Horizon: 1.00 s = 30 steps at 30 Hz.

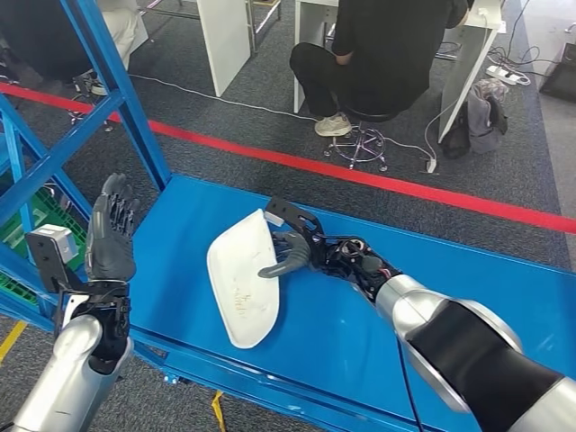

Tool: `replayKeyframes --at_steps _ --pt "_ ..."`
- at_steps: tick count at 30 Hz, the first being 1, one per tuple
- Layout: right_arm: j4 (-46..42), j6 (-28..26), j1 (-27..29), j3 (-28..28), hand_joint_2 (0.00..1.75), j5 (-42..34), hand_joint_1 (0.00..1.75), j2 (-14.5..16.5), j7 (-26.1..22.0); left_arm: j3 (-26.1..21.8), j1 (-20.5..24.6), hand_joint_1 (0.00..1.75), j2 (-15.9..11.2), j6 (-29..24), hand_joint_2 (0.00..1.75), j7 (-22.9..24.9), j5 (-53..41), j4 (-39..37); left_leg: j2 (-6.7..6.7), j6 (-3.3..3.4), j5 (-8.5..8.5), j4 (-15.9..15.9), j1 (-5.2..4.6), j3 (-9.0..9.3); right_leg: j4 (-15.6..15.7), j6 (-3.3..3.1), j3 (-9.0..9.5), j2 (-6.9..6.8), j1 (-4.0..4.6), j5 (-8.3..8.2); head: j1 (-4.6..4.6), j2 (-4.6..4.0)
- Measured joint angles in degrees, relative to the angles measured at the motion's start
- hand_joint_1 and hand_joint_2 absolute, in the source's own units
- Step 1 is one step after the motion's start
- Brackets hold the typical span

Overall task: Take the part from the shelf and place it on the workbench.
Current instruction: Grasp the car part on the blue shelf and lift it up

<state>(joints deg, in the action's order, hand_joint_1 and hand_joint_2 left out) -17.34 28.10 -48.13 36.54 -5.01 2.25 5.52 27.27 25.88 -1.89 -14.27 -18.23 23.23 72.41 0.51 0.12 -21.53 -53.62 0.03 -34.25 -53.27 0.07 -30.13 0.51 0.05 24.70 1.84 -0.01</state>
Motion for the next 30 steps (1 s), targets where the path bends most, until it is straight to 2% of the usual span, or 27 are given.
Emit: replayKeyframes --at_steps 3,30 --pt "0.0 -0.3 -0.1 0.1 1.75 0.0 1.75 0.2 0.0 0.1 0.1 0.0 0.0 0.0 0.0 -0.1 0.1 0.0 -0.01 -0.01 -0.01 0.0 0.01 0.0 0.0 0.0 -0.01 0.01 0.0 0.0 0.0 0.0" --pt "0.0 -2.3 -0.2 1.8 1.75 0.5 1.75 0.1 0.5 0.1 -0.5 0.0 -0.4 -1.1 0.0 0.2 -0.6 0.4 -0.02 -0.03 -0.07 0.0 0.02 0.02 0.0 -0.06 -0.01 0.02 0.0 0.1 0.03 0.01"
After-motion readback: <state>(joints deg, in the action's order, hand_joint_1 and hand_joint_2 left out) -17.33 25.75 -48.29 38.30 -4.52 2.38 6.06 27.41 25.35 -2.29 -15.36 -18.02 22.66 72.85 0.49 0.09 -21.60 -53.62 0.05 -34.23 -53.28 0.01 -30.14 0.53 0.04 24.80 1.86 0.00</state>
